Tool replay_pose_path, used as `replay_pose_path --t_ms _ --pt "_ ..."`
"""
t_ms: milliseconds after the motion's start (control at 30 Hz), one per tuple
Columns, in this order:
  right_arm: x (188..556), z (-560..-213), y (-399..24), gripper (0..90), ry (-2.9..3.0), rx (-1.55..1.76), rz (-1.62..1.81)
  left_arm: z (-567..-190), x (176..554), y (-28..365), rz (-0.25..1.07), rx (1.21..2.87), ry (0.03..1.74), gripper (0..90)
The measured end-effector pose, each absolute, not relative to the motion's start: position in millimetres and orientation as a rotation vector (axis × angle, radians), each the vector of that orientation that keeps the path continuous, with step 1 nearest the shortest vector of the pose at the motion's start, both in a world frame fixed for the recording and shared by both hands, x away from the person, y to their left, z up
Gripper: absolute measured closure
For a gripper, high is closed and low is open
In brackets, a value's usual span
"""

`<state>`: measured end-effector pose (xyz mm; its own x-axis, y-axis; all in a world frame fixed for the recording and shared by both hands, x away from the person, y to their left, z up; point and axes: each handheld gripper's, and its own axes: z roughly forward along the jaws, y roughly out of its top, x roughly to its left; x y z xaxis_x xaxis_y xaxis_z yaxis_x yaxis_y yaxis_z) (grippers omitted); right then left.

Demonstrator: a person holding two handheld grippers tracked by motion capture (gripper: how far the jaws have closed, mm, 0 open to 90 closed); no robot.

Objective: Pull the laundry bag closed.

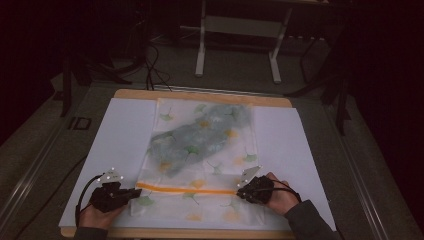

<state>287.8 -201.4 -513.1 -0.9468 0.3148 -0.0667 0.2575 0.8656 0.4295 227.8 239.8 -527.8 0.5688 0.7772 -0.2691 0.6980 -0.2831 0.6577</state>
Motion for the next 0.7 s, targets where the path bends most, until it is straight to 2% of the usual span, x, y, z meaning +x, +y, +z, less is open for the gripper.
replay_pose_path --t_ms 700 --pt "287.4 -510.2 -218.8 84.5 2.904 0.48 0.611 -527.8 228.2 240.7 0.136 2.042 1.179 88.2"
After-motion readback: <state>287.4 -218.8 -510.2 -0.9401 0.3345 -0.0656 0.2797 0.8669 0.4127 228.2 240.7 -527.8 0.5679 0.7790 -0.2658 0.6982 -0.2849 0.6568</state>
